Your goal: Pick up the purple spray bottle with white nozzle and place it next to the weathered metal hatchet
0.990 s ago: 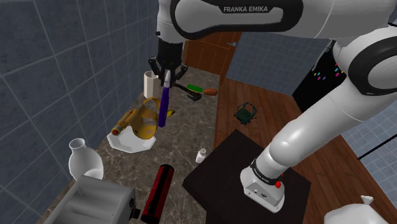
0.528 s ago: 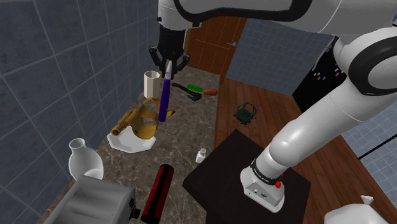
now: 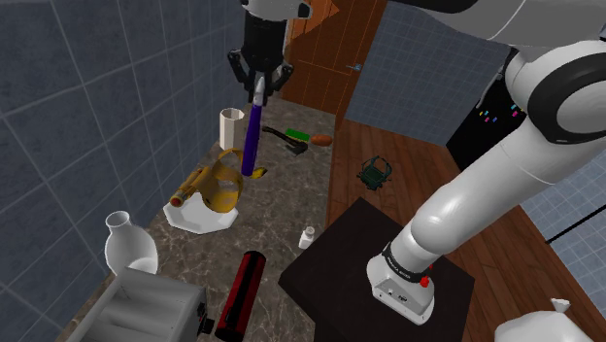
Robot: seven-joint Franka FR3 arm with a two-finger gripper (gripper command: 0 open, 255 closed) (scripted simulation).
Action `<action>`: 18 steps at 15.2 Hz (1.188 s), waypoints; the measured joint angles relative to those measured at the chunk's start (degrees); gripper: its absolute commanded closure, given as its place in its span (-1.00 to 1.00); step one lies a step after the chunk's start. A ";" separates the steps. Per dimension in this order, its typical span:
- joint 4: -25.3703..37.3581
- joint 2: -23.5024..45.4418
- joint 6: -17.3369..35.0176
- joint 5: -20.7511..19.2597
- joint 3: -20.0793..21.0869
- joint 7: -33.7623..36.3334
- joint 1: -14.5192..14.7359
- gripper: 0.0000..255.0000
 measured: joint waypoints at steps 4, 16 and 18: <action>-1.62 -2.04 -0.29 0.49 -2.96 -4.69 -1.69 1.00; -2.91 -2.57 0.38 -0.97 -13.50 -21.61 -8.28 1.00; -2.33 -1.80 0.55 -1.38 -15.05 -24.17 -9.37 1.00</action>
